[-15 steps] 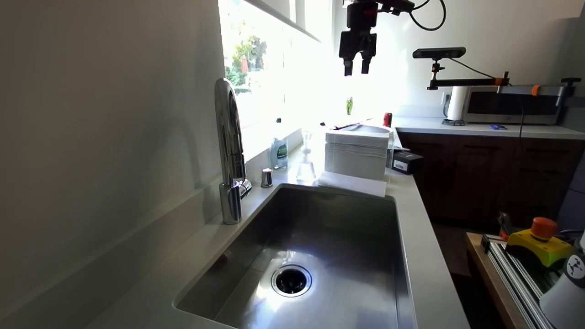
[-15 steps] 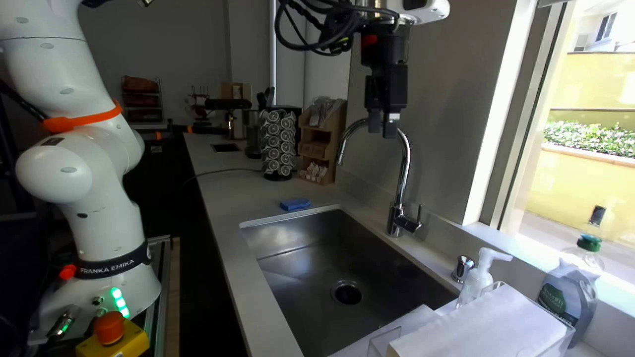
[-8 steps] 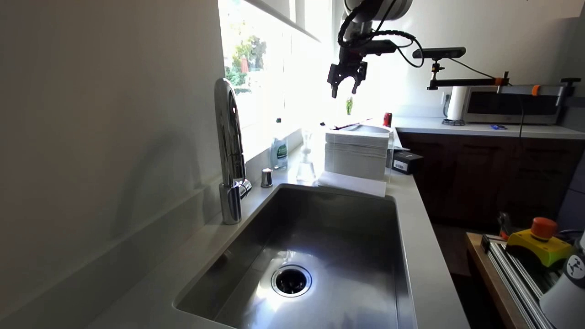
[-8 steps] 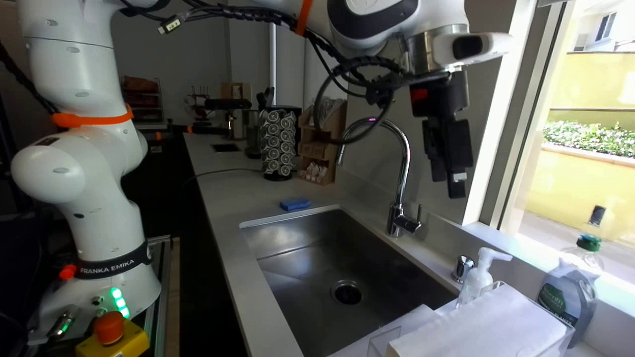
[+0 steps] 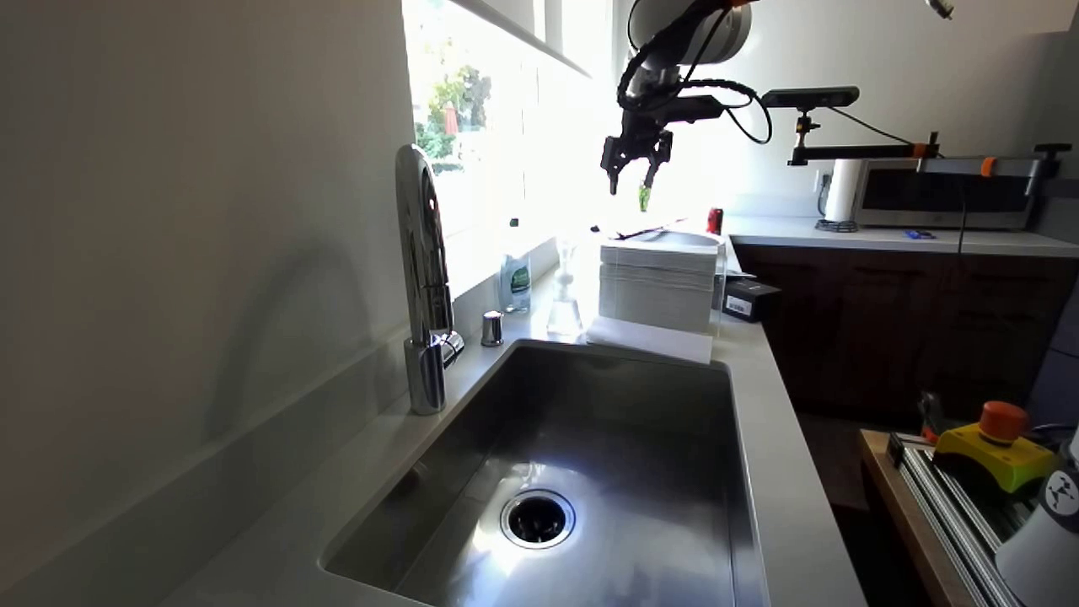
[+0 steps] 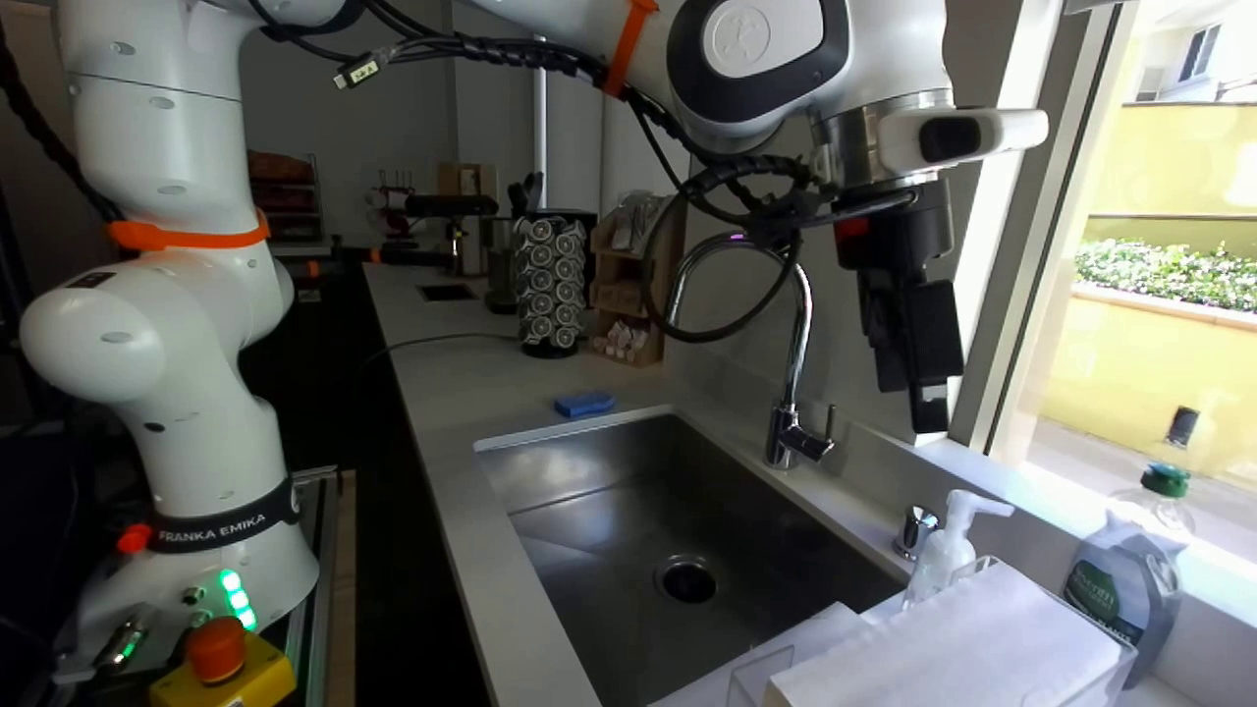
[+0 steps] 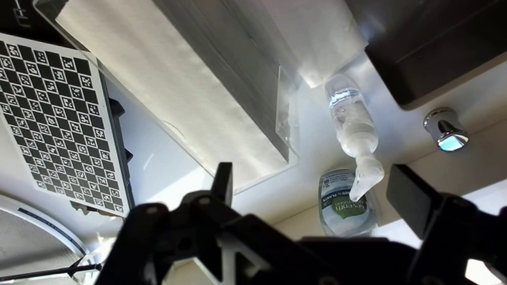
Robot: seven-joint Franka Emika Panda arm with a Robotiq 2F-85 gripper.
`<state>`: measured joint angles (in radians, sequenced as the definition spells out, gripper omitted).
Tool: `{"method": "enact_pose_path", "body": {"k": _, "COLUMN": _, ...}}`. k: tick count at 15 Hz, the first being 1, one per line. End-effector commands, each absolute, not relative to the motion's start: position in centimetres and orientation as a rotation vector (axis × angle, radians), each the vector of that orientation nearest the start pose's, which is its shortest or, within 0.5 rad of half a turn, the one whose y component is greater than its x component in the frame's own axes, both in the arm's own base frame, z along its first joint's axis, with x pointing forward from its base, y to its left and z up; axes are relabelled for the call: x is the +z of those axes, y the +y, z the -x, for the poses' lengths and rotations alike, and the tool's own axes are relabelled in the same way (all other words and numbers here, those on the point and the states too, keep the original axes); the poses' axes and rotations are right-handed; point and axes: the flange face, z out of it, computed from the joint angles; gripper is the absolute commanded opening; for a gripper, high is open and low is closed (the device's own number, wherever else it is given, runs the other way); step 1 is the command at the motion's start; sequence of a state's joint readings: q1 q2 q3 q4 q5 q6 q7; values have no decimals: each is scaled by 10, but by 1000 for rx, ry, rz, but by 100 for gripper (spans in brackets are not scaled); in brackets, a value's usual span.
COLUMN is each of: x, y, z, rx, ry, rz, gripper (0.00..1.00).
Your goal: Move the left bottle to the left
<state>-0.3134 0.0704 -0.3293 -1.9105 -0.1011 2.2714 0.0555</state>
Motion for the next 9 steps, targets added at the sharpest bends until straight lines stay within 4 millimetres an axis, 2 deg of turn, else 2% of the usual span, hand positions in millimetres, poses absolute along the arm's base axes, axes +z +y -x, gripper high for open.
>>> {"method": "enact_pose_path", "body": {"k": 1, "x": 486, "y": -369, "z": -487, "rx": -408, "ry": 1103, "rz": 3133, "gripper": 100}}
{"method": "enact_pose_path", "body": {"k": 9, "x": 441, "y": -392, "z": -530, "rx": -470, "ry": 1018, "rz": 3114, "gripper": 100}}
